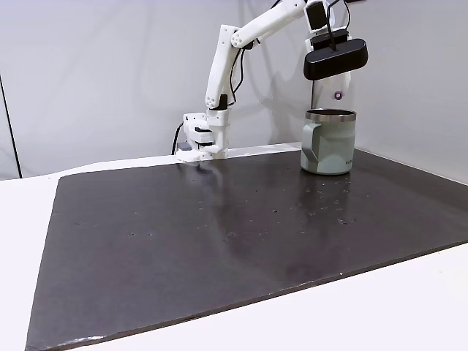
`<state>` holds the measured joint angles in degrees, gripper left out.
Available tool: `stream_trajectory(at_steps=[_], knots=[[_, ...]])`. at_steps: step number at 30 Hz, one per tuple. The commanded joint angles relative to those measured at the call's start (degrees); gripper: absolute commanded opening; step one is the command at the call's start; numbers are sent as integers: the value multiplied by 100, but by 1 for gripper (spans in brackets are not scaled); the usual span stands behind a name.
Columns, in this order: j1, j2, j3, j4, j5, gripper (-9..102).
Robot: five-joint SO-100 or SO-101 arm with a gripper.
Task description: Grasp a pengrip and put it in the cup.
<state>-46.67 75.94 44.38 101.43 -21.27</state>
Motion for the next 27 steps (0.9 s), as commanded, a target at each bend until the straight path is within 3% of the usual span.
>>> stream_trajectory(at_steps=[1,8,15,27], knots=[[-149,158,-44,246,-202,0],[-193,149,-9,255,-211,1],[-193,123,-176,281,-176,24],[-185,114,-193,290,-176,24]])
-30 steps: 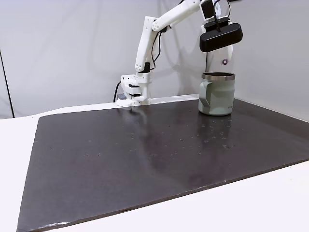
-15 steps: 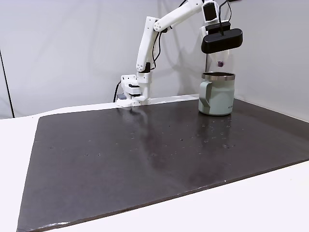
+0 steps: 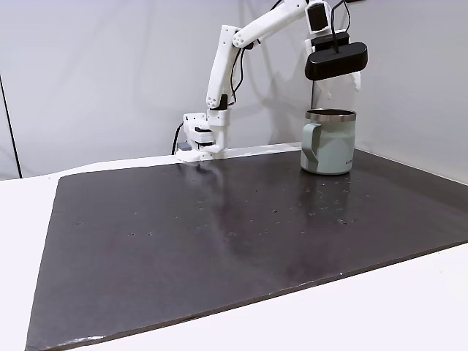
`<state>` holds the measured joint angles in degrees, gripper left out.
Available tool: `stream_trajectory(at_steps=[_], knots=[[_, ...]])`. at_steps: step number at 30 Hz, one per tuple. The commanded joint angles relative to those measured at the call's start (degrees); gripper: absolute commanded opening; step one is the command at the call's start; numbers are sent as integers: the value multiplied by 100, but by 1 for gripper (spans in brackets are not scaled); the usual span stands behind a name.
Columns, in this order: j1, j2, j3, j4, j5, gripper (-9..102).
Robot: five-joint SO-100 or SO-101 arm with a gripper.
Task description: Grasp a pengrip and put it in the cup.
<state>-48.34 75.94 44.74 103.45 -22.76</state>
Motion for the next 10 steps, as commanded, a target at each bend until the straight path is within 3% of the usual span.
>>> stream_trajectory(at_steps=[1,10], knots=[[-18,114,-229,88,-26,24],[-18,132,-246,88,-44,24]])
